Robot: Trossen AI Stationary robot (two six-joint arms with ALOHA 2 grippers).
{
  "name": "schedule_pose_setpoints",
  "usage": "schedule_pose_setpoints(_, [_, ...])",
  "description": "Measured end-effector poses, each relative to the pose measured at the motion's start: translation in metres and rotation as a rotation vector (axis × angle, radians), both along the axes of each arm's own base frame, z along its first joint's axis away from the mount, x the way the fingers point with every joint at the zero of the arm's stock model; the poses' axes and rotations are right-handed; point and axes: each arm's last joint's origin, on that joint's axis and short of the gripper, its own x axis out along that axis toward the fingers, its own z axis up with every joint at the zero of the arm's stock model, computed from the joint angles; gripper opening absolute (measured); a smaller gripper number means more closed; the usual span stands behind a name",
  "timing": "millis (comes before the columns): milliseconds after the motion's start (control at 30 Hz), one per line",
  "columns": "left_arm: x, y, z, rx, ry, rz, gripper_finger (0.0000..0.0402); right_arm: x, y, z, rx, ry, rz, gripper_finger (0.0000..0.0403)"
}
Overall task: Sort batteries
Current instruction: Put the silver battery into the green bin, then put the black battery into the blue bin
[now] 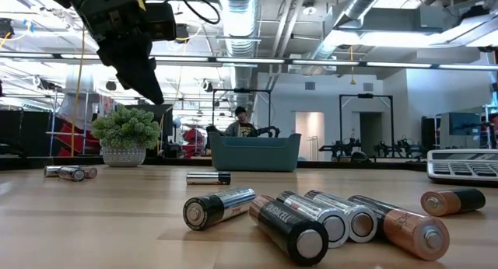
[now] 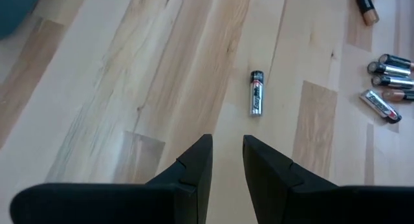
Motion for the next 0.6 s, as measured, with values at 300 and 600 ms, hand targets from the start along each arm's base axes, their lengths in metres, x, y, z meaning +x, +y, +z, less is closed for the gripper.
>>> schedule_pose_setpoints(300, [-0.005,0.0,-0.004,0.071,0.074,-0.089,0.0083,-0.011,-0.016,0.034,0.021,-0.015,0.001,0.0185])
schedule_pose_setpoints(600, [-0.022,0.002,-0.02,0.153,0.328,-0.218,0.0083,-0.02,-0.033,0.059,0.006,-0.041,-0.024,0.0179])
